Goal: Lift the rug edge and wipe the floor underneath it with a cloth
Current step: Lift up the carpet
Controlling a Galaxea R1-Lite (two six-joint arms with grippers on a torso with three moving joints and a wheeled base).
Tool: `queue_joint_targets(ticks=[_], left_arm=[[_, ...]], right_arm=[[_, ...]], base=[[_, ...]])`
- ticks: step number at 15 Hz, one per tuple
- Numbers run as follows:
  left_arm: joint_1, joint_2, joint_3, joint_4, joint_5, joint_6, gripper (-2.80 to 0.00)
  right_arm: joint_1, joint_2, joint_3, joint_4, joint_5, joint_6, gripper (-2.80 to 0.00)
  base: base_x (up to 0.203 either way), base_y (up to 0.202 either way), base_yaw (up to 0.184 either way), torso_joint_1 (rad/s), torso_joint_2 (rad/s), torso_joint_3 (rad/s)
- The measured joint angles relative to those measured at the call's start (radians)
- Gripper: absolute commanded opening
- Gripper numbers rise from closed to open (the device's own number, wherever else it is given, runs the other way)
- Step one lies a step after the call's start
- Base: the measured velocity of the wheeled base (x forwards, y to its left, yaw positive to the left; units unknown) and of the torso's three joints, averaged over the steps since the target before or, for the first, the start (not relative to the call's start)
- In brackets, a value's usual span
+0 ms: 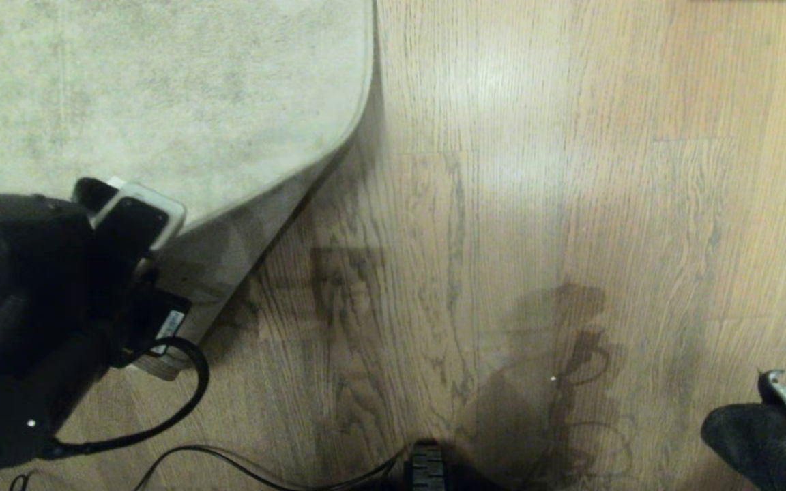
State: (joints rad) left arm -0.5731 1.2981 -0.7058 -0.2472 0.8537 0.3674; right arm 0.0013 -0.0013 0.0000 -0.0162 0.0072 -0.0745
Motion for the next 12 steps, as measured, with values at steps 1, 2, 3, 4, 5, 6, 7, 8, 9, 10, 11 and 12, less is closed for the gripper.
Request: queue_joint_targets(ticks=[1, 2, 3, 4, 5, 6, 7, 8, 9, 10, 11, 12], left_arm=[[0.036, -0.019, -0.009, -0.003, -0.03, 0.031, -2.8], [0.07, -0.035, -0.016, -0.015, -0.062, 0.061, -2.8], [0.101, -0.047, -0.02, -0.035, -0.09, 0.084, -2.8], [0.132, -0.055, -0.022, -0.066, -0.12, 0.11, -2.8], [0.167, -0.06, -0.023, -0.102, -0.155, 0.143, -2.8], [0.199, -0.062, -0.023, -0.143, -0.191, 0.176, -2.8], [0.223, -0.064, -0.023, -0.179, -0.217, 0.198, -2.8], [0.236, -0.064, -0.023, -0.194, -0.225, 0.202, -2.8], [0.242, -0.064, -0.023, -0.195, -0.228, 0.202, -2.8], [0.246, -0.064, -0.023, -0.197, -0.229, 0.203, -2.8], [0.248, -0.064, -0.023, -0.197, -0.23, 0.204, -2.8], [0.248, -0.064, -0.023, -0.197, -0.23, 0.204, -2.8]], right_arm=[[0.0, 0.0, 0.0, 0.0, 0.0, 0.0, -2.8], [0.0, 0.0, 0.0, 0.0, 0.0, 0.0, -2.8], [0.0, 0.0, 0.0, 0.0, 0.0, 0.0, -2.8], [0.0, 0.0, 0.0, 0.0, 0.0, 0.0, -2.8], [0.0, 0.0, 0.0, 0.0, 0.0, 0.0, -2.8], [0.0, 0.0, 0.0, 0.0, 0.0, 0.0, -2.8], [0.0, 0.0, 0.0, 0.0, 0.0, 0.0, -2.8], [0.0, 0.0, 0.0, 0.0, 0.0, 0.0, -2.8], [0.0, 0.0, 0.0, 0.0, 0.0, 0.0, -2.8], [0.0, 0.0, 0.0, 0.0, 0.0, 0.0, -2.8], [0.0, 0.0, 0.0, 0.0, 0.0, 0.0, -2.8], [0.0, 0.0, 0.0, 0.0, 0.0, 0.0, -2.8]], base=[[0.0, 0.0, 0.0, 0.0, 0.0, 0.0], [0.0, 0.0, 0.0, 0.0, 0.0, 0.0], [0.0, 0.0, 0.0, 0.0, 0.0, 0.0], [0.0, 0.0, 0.0, 0.0, 0.0, 0.0], [0.0, 0.0, 0.0, 0.0, 0.0, 0.0], [0.0, 0.0, 0.0, 0.0, 0.0, 0.0], [0.0, 0.0, 0.0, 0.0, 0.0, 0.0], [0.0, 0.0, 0.0, 0.0, 0.0, 0.0], [0.0, 0.0, 0.0, 0.0, 0.0, 0.0], [0.0, 0.0, 0.0, 0.0, 0.0, 0.0], [0.0, 0.0, 0.0, 0.0, 0.0, 0.0], [0.0, 0.0, 0.0, 0.0, 0.0, 0.0]])
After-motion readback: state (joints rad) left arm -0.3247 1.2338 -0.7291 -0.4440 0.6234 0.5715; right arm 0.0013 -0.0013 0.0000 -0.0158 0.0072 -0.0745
